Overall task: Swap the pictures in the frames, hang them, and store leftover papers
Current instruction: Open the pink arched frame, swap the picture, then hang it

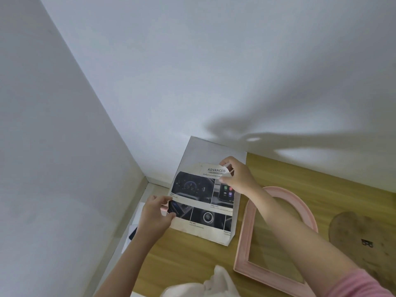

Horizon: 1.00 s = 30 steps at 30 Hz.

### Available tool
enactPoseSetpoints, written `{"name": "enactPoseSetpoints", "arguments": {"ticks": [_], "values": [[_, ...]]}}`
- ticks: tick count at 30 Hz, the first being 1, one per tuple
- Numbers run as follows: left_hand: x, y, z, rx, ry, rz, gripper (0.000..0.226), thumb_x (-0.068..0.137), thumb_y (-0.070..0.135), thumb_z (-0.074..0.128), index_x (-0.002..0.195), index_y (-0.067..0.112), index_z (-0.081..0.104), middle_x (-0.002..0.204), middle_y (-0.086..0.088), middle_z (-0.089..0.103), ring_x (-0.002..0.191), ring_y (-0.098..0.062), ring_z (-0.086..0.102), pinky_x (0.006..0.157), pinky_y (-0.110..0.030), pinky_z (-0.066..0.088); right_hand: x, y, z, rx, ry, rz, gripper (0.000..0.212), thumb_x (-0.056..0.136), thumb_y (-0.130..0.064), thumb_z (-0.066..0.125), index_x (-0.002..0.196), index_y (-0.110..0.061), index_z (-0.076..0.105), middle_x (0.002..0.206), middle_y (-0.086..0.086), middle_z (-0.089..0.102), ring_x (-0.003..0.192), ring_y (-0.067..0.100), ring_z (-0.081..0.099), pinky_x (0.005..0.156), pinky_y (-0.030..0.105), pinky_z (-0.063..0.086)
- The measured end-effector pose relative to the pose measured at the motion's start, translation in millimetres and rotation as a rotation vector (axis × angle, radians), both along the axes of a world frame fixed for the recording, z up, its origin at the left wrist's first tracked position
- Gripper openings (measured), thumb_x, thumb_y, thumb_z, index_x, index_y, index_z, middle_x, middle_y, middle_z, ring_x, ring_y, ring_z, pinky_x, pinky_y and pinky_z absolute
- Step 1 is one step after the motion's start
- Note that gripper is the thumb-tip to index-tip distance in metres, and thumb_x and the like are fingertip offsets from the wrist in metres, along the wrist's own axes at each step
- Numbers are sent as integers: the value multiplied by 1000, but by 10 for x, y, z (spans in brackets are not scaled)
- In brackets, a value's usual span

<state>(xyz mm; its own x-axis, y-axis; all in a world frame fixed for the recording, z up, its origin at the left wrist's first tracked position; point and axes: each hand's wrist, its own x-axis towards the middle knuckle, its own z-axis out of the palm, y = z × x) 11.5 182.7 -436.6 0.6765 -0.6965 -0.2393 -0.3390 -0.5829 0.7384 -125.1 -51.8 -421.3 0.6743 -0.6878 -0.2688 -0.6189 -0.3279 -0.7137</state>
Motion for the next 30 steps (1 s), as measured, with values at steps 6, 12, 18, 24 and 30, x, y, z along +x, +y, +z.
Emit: {"name": "enactPoseSetpoints", "arguments": {"ticks": [6,12,18,24,30], "values": [[-15,-4,217,-116,63,53,40,69,9,78,107,20,68,92,11,68,83,-2,62,69,-14,44,-188,-25,294,-58,-168,-104,41,75,-14,77,111,-25,59,89,-8,62,77,18,65,56,17,50],[-448,-80,412,-185,76,-36,31,73,13,76,100,24,68,86,15,67,74,4,61,62,-7,45,-750,-75,430,-69,-200,-195,43,73,-14,79,112,-24,62,87,-6,67,80,22,65,68,37,57],[-1123,-159,335,-119,129,-137,37,74,16,75,109,23,65,96,15,65,75,-4,63,64,-14,50,-1508,-94,330,-92,-135,-248,45,73,-13,79,114,-23,62,87,-7,66,75,14,62,62,26,50],[-1617,-199,206,-90,45,-190,66,70,23,79,128,19,47,116,11,47,97,-1,50,76,-6,39,-1921,-111,175,-63,-105,-255,44,75,-16,77,114,-21,59,93,-5,67,77,11,63,59,21,51],[-1751,-161,40,61,-34,-335,123,50,50,84,146,22,12,134,11,20,119,-15,40,95,-36,50,-1932,-67,109,23,-173,-279,38,77,-11,74,110,-21,56,88,-10,63,76,5,61,60,25,53]]}}
